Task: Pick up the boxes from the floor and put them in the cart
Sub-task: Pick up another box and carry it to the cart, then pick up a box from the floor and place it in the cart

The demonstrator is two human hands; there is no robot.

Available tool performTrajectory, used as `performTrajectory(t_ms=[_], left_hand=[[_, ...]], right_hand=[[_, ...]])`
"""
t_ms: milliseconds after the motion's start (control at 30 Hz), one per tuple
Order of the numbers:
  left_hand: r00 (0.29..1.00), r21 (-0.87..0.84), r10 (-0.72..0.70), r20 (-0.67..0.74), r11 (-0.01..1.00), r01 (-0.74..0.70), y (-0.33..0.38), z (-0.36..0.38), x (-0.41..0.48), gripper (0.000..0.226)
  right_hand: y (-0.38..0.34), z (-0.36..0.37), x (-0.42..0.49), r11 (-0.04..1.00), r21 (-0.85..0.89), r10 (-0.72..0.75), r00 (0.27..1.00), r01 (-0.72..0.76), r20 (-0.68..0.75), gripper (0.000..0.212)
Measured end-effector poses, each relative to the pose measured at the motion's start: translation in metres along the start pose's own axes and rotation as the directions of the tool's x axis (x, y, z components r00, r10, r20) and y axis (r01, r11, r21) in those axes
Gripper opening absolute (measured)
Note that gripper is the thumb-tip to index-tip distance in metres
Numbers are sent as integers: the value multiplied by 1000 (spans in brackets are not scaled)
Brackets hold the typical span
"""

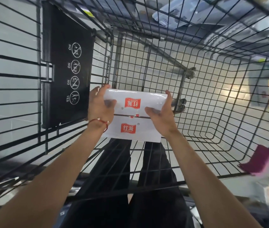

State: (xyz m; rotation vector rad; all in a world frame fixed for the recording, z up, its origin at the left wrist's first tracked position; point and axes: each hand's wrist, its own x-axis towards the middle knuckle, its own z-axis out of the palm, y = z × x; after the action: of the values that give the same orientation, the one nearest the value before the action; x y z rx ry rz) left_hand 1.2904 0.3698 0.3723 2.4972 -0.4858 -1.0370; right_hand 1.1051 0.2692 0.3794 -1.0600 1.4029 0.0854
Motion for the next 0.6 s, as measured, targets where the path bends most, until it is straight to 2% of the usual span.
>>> performTrajectory(t_ms=[267, 467, 600], left_hand=[[995, -5, -43, 88, 999, 44, -3, -6, 0, 55], [987, 165, -80, 138, 985, 57, 14, -7, -21, 77], [986, 193, -23, 162, 981, -9, 31, -10, -53, 80]], right_hand=[[5, 5, -12, 999, -35, 2, 1000, -3, -27, 95], [17, -10, -40, 999, -36, -13, 999, 11, -39, 53], [22, -26, -72, 996, 80, -18, 993, 27, -114, 25]])
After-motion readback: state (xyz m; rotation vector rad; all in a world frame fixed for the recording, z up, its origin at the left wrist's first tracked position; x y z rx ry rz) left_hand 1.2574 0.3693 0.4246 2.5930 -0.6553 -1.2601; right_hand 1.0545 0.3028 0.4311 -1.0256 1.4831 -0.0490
